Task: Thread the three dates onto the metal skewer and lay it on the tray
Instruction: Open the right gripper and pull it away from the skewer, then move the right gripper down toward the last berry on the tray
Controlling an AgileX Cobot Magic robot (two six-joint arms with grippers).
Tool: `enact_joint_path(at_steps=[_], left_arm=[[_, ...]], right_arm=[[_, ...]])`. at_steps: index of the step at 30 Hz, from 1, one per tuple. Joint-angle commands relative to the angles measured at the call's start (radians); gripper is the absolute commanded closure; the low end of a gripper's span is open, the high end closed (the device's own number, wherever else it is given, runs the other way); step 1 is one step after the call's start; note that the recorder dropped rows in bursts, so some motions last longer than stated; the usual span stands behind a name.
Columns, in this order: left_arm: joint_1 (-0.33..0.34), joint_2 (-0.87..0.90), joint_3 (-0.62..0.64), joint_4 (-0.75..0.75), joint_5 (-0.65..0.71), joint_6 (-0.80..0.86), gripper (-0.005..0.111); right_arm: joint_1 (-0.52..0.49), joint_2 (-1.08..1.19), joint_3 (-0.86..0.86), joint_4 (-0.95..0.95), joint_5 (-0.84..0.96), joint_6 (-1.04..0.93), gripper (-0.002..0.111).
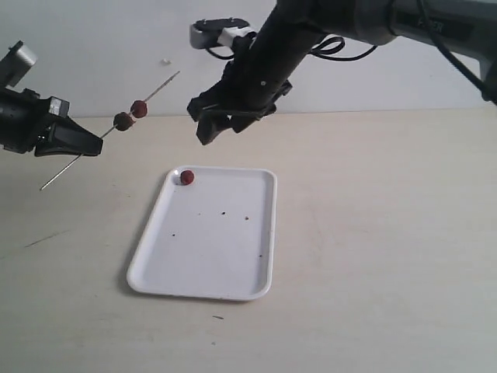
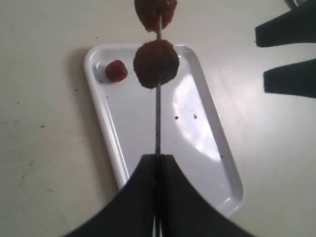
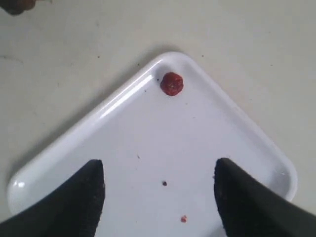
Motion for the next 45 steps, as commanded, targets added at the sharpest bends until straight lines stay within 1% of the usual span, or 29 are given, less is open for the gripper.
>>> enact_joint_path(at_steps=[1,4,6,12,16,20,24,26,30,34,39,42,45], left_arm=[[0.003,-0.014,-0.003,0.005,0.021,-0.004,0.107],[0.003,-0.018,-0.003,0.007,0.022,-0.004,0.107],[0.003,-0.019,-0.003,0.008,0.022,-0.002,0.107],[0.006,-0.019,-0.003,0.008,0.022,-0.002,0.107],[0.006,-0.019,-0.003,0.006,0.014,-0.002,0.107],[0.006,-0.019,-0.003,-0.001,-0.041,-0.011,0.107],[0.008,-0.019,-0.003,-0.001,-0.076,-0.031,0.107],[0.011,-0.019,-0.003,-0.001,-0.084,-0.033,0.107],[0.024,-0.019,-0.003,-0.001,-0.088,-0.042,0.107],[0.043,-0.019,-0.003,0.015,-0.088,-0.062,0.107],[0.047,-0.019,-0.001,0.017,-0.081,-0.064,0.107],[0.047,-0.019,-0.001,0.017,-0.065,-0.064,0.107],[0.047,-0.019,-0.001,0.017,-0.055,-0.064,0.107]], right_arm=[[0.077,0.026,0.000,-0.158,-0.030,-0.020,0.046],[0.114,0.043,0.000,-0.263,-0.069,0.003,0.046],[0.125,0.050,0.000,-0.295,-0.095,0.014,0.046],[0.125,0.073,0.000,-0.309,-0.154,-0.004,0.046],[0.125,0.106,0.000,-0.307,-0.240,0.005,0.046],[0.125,0.135,0.000,-0.311,-0.347,0.177,0.050],[0.125,0.143,0.000,-0.311,-0.371,0.326,0.052],[0.125,0.143,-0.003,-0.326,-0.357,0.385,0.052],[0.125,0.154,-0.075,-0.398,-0.222,0.477,0.052],[0.125,0.199,-0.212,-0.400,-0.033,0.489,0.054],[0.131,0.286,-0.391,-0.369,0.128,0.497,0.055],[0.131,0.346,-0.488,-0.347,0.191,0.506,0.055],[0.131,0.399,-0.563,-0.347,0.206,0.540,0.055]])
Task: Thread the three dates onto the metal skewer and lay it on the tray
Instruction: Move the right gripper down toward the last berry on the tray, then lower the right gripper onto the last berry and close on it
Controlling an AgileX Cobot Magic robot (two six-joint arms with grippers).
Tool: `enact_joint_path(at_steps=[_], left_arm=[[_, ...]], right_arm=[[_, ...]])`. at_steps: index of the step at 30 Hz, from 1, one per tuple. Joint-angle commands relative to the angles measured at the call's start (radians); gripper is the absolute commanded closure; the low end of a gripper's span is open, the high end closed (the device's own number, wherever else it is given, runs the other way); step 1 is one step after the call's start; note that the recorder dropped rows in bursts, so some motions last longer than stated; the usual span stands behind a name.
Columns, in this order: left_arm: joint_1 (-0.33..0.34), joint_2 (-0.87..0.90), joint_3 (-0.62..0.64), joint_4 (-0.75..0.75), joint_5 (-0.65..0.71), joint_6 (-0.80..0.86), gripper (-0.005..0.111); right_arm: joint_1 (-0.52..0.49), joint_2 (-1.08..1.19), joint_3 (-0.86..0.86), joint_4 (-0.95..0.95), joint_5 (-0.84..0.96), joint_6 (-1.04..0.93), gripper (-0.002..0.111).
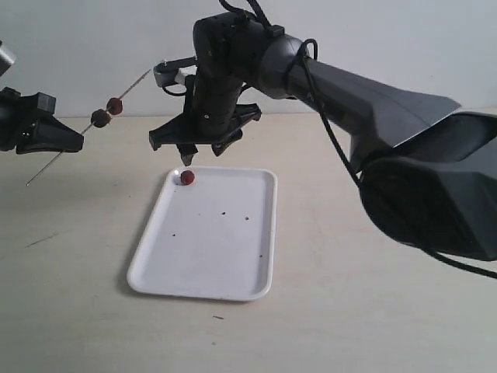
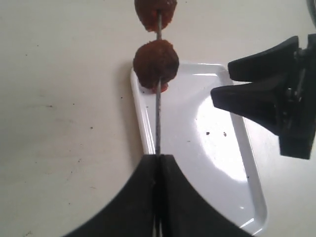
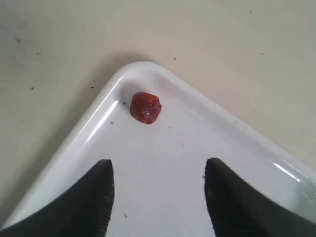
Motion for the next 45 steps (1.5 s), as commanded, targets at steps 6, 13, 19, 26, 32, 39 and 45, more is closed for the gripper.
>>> enact_joint_path(at_steps=[6,13,19,26,32,39,45], left_arm=[[0.000,-0.013,-0.001,-0.004,0.020,-0.001,0.107],[0.000,-0.013,-0.001,-0.004,0.025,-0.001,0.107],[0.000,-0.013,-0.001,-0.004,0.024,0.001,0.107],[0.000,-0.013,-0.001,-0.004,0.024,0.001,0.107],[0.000,-0.013,-0.001,-0.006,0.025,0.004,0.107],[0.000,-0.013,-0.001,-0.006,0.027,0.004,0.107],[0.000,-0.013,-0.001,-0.006,0.027,0.004,0.107]], right_arm=[[0.004,0.137,-0.180,0.062,-0.024,0.088,0.055],[0.004,0.156,-0.182,0.024,-0.112,0.148,0.055],[0.004,0.178,-0.182,-0.006,-0.124,0.208,0.056],[0.004,0.205,-0.182,0.016,-0.165,0.219,0.056],[0.004,0.205,-0.182,0.016,-0.176,0.221,0.056],[0.004,0.208,-0.182,0.016,-0.186,0.247,0.056],[0.004,0.214,-0.182,0.016,-0.180,0.247,0.056]])
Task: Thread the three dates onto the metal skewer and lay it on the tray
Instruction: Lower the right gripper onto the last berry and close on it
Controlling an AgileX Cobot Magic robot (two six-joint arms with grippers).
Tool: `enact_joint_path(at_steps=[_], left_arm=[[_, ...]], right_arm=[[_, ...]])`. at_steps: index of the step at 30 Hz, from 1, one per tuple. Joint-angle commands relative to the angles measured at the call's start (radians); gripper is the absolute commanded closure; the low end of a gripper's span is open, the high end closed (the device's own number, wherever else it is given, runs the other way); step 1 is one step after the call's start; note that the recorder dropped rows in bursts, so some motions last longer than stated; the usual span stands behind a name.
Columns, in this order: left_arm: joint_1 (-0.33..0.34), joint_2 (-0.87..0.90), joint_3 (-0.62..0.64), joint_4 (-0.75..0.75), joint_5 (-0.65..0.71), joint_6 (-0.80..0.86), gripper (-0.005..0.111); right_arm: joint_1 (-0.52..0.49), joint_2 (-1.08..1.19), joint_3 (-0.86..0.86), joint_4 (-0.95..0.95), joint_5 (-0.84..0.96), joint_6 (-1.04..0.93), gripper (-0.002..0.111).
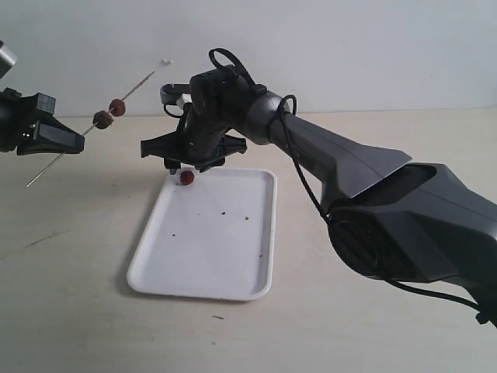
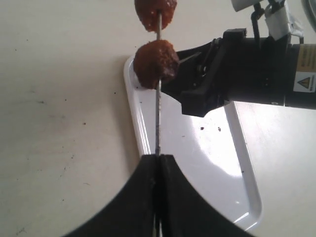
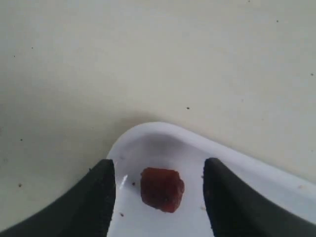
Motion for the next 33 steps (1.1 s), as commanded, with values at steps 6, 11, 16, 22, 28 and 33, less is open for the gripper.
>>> enact_joint_path(at_steps=[6,11,16,22,28,33], left_arm=[[0.000,-0.013,-0.001,-0.008,0.007,0.004,0.107],[0.000,-0.013,-0.001,-0.008,0.007,0.006,0.107],[0.000,-0.013,-0.001,-0.008,0.009,0.005,0.107],[0.000,-0.013,-0.001,-0.008,0.009,0.005,0.107],[0.000,-0.013,-0.001,-0.008,0.009,0.005,0.107],[0.000,-0.013,-0.001,-0.012,0.015,0.005,0.107]], right_arm=[[0.002,0.009,-0.006,0.002,0.004,0.002,0.059],[0.002,0.017,-0.006,0.008,0.004,0.002,0.059],[0.002,0.024,-0.006,0.008,0.024,0.002,0.060],[0.002,0.024,-0.006,0.008,0.020,0.002,0.065],[0.002,0.024,-0.006,0.008,0.016,0.005,0.067],[0.002,0.024,-0.006,0.008,0.014,0.005,0.069]])
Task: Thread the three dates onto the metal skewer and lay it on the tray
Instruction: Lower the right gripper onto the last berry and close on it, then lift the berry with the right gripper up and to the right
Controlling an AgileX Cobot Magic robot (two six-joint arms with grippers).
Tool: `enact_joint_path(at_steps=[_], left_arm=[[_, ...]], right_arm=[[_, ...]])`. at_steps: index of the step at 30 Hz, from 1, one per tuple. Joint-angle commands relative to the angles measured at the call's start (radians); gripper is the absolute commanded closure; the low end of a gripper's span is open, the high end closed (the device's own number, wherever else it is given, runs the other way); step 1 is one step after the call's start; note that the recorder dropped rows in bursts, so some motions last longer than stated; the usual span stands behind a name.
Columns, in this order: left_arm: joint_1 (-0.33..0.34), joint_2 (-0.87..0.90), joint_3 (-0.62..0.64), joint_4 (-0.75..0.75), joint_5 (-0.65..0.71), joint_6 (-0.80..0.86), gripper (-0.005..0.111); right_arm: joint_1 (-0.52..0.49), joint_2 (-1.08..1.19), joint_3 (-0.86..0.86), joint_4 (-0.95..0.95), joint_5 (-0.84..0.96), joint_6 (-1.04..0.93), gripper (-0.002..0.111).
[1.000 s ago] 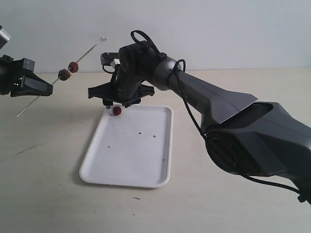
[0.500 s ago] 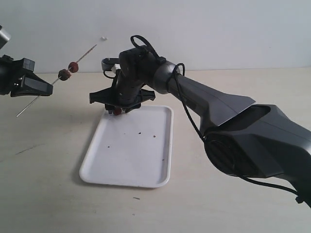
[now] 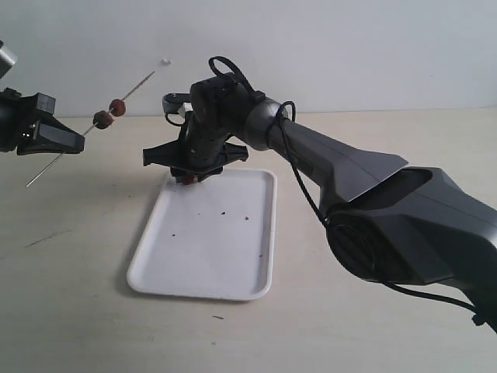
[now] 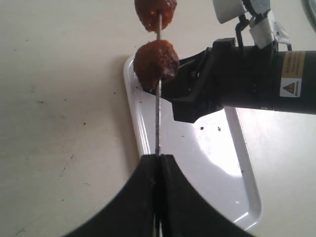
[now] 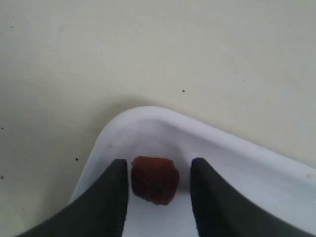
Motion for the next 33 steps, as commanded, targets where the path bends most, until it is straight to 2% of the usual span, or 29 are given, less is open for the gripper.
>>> enact_joint_path(at_steps=[1,20,33], left_arm=[[0.000,-0.013,-0.001,-0.012,0.013,0.005,0.107],[0.000,-0.013,-0.001,-0.020,0.013,0.005,0.107],[0.000,-0.013,-0.001,-0.020,0.017,0.005,0.107]], right_arm=[[0.002,0.005,-0.006,0.000,-0.005,0.001,0.070],[0.002,0.005,-0.006,0.000,0.002,0.001,0.087],[-0.006,-0.046,-0.006,-0.034,0.056,-0.001,0.087]])
